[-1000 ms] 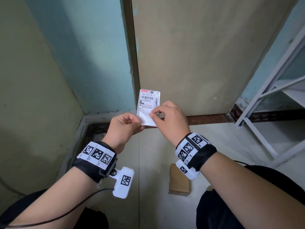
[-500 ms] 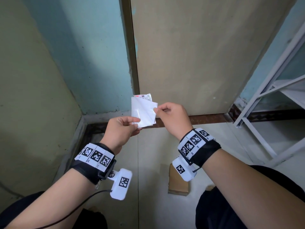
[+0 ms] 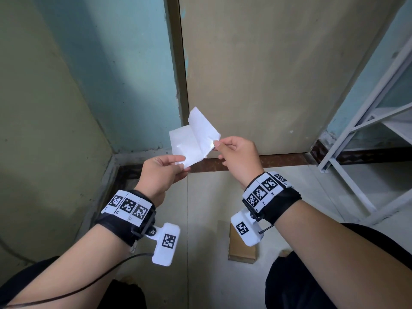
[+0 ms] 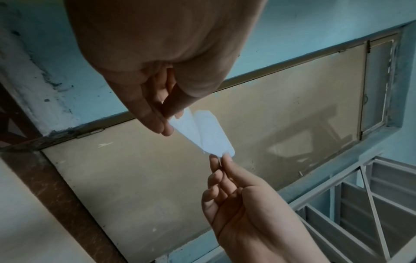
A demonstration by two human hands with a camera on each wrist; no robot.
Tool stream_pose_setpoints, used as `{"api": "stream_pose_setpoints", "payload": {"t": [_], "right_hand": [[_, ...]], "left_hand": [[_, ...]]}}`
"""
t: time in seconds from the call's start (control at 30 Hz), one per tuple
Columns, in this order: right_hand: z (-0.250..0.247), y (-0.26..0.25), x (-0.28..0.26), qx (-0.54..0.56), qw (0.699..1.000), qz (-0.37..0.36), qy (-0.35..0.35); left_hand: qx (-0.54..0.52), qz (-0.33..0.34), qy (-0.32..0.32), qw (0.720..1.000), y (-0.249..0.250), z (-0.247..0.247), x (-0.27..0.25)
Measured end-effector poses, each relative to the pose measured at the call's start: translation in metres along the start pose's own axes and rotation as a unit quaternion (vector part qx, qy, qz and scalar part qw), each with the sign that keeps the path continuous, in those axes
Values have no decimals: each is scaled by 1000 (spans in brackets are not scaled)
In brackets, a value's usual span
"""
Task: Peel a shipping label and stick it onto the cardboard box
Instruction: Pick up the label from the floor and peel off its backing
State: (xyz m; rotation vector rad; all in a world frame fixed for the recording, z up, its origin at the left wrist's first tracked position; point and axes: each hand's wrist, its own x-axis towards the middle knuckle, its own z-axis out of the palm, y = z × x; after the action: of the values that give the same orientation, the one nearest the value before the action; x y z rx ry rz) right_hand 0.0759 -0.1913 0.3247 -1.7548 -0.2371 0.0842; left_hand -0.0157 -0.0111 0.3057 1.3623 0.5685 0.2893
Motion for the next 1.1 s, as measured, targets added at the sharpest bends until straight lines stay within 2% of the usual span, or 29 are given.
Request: {"api": "stream_pose_setpoints", "payload": {"t": [0.3,0.63,0.9,1.1], "right_hand": [[3,3,1,46,999,18,19],[12,2,-5,78,996,7,34],[14,2,-7,82,997,-2,6],[15,5,-6,139,989,33,37]], "left_hand": [[-55,-27,12,998,1,0,3],[-127,-120,26,984,5,-1,5],[-141,-93,51,984,2,-3,9],[-139,-80,62,985,0,-4,10]]}}
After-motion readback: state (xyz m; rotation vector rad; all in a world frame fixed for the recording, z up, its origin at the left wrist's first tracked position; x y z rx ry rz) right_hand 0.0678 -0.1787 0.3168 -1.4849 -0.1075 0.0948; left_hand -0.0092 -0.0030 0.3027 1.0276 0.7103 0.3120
